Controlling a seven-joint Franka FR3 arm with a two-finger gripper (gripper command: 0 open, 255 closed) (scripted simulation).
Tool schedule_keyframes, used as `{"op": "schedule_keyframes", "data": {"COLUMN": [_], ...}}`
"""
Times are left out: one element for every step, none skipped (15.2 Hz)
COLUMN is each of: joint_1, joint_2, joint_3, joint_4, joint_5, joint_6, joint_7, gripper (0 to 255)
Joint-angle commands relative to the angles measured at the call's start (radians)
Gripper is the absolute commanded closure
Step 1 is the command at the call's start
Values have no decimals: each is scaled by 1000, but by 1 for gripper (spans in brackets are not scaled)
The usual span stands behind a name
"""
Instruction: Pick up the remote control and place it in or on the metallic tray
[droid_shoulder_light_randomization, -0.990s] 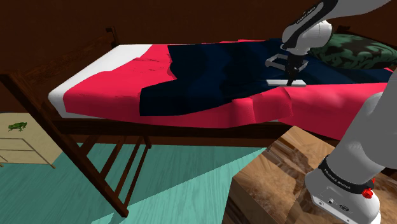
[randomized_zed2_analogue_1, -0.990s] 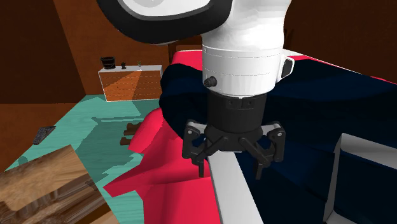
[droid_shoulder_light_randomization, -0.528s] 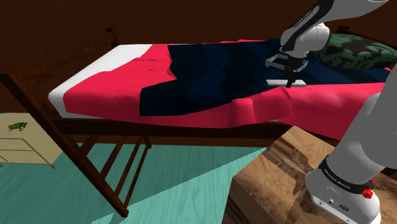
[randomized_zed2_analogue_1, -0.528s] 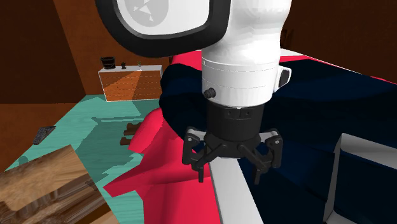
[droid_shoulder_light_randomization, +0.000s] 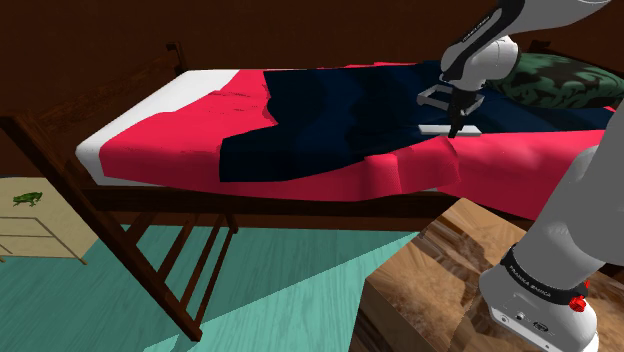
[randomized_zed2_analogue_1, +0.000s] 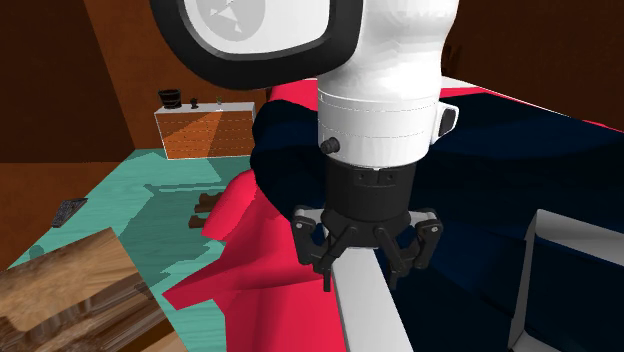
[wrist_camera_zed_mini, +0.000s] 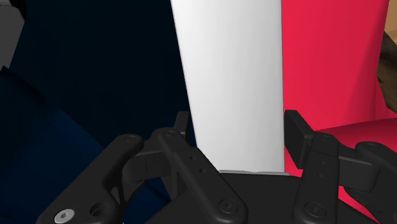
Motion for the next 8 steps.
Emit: {"op": "schedule_keyframes", "data": {"joint_1": [0,0,-1,0,4,7,10,12], "joint_2": [1,1,2,1,-14,-28,-42,-56], "joint_3": [0,0,0,0,-3,-6,-9,-10], "joint_4": [-1,-1,0,-1,3,7,12,16], "joint_5": [1,1,1,0,-17,-34,-50,-66], "joint_6": [0,0,-1,0,-12,-25,-37,-50], "joint_7": [0,0,0,1,14,26,37,49], "gripper": [255,255,255,255,255,255,255,255]}}
